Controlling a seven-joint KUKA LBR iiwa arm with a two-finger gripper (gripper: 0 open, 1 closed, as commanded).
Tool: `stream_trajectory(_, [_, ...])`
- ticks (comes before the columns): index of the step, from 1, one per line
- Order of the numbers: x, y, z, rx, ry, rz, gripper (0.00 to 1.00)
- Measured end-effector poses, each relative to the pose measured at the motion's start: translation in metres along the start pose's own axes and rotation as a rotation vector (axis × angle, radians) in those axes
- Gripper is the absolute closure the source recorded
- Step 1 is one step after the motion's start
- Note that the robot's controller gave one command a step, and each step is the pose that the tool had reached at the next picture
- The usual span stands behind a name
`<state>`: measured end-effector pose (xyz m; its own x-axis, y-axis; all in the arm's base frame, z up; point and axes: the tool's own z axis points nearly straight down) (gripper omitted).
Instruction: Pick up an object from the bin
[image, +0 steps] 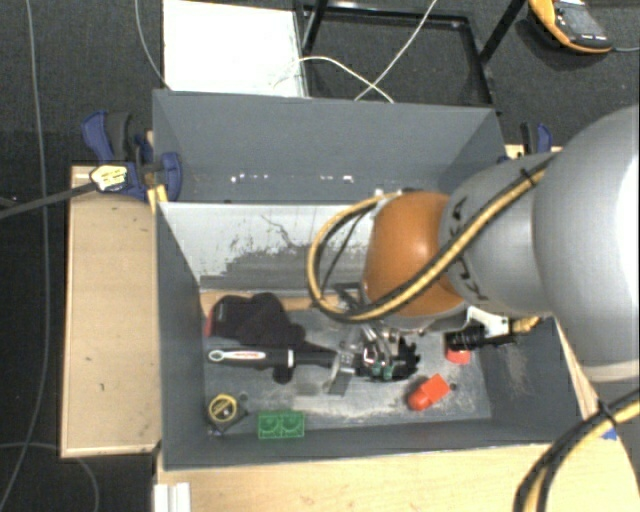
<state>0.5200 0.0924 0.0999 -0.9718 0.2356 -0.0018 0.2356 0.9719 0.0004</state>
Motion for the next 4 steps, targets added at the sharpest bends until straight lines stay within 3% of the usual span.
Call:
stream_trajectory(1, [-0.024,-0.013,0.03,-0.004,-0.01,0.05,0.0])
stream_trajectory(2, [-0.007,0.001,0.03,-0.002,0.001,0.199,1.0])
stream_trajectory(4, [-0.007,0.001,0.026,-0.003,-0.001,0.198,1.0])
